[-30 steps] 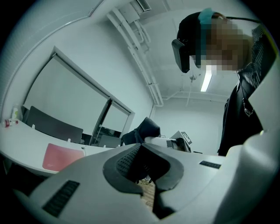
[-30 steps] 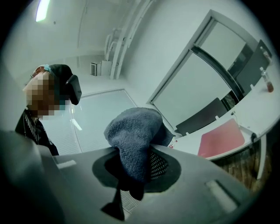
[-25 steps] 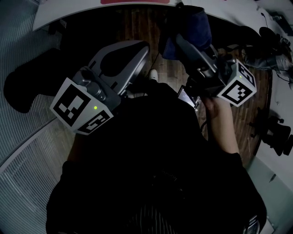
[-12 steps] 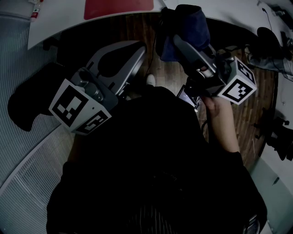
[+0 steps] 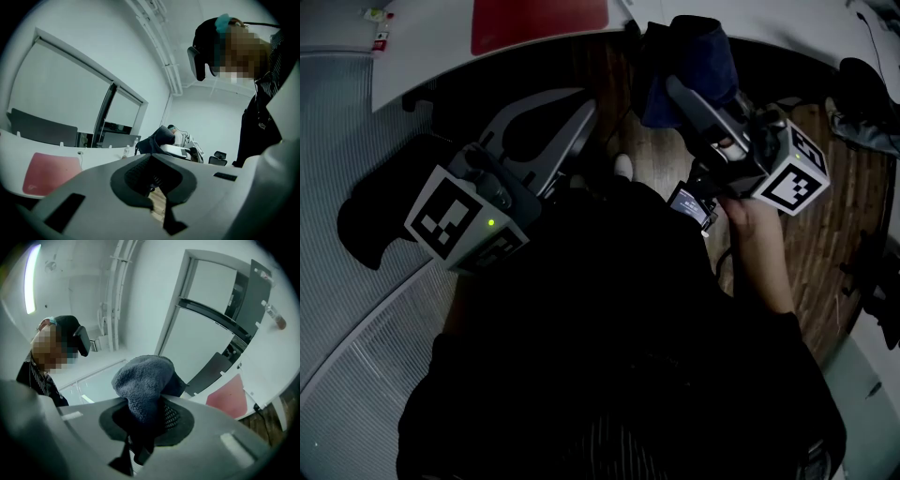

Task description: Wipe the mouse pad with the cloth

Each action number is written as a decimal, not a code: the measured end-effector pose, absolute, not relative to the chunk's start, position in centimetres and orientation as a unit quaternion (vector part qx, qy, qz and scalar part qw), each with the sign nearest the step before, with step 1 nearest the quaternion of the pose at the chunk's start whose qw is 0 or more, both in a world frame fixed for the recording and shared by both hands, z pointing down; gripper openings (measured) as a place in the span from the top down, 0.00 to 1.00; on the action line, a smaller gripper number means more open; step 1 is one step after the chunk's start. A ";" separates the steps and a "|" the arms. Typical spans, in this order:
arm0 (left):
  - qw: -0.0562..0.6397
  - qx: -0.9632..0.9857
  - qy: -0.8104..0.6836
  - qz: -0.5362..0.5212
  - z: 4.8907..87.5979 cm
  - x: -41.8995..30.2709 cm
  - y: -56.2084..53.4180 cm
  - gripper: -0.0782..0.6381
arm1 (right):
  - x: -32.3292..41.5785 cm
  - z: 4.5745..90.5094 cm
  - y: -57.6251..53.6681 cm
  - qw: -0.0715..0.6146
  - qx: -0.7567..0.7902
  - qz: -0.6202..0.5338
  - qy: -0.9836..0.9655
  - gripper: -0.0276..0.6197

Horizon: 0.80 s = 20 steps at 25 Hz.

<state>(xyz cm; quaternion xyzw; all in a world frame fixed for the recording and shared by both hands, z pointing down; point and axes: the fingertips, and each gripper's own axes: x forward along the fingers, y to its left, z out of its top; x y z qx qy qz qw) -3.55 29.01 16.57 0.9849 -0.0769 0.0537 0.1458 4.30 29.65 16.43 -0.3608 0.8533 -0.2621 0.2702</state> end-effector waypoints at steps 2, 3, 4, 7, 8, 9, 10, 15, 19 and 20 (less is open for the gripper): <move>0.145 0.984 -0.082 0.062 16.3 -3.8 28.8 0.88 | 4.4 16.3 29.6 0.279 -0.358 -0.263 0.851 0.85; 0.145 0.984 -0.085 0.065 16.2 -3.9 28.7 0.88 | 4.4 16.2 29.6 0.283 -0.356 -0.264 0.851 0.85; 0.145 0.983 -0.089 0.069 16.2 -4.0 28.6 0.88 | 4.4 16.2 29.6 0.286 -0.354 -0.265 0.850 0.85; 0.151 0.980 -0.100 0.086 16.1 -4.4 28.3 0.88 | 4.3 16.4 29.5 0.297 -0.347 -0.275 0.846 0.85; 0.154 0.979 -0.099 0.090 16.2 -4.5 28.2 0.88 | 4.2 16.4 29.5 0.299 -0.348 -0.277 0.845 0.85; 0.157 0.979 -0.095 0.090 16.2 -4.5 28.0 0.88 | 4.3 16.5 29.5 0.298 -0.351 -0.276 0.844 0.85; 0.158 0.980 -0.087 0.086 16.2 -4.4 28.0 0.88 | 4.4 16.4 29.6 0.294 -0.358 -0.272 0.843 0.85; 0.139 0.985 -0.053 0.091 16.2 -3.7 27.9 0.88 | 5.3 17.2 29.5 0.311 -0.374 -0.258 0.835 0.85; 0.140 0.983 -0.031 0.111 16.9 -2.5 28.0 0.88 | 5.3 19.0 30.0 0.320 -0.381 -0.284 0.820 0.85; 0.138 0.984 -0.024 0.107 16.7 -2.3 27.8 0.88 | 5.3 18.7 29.9 0.316 -0.385 -0.280 0.821 0.85</move>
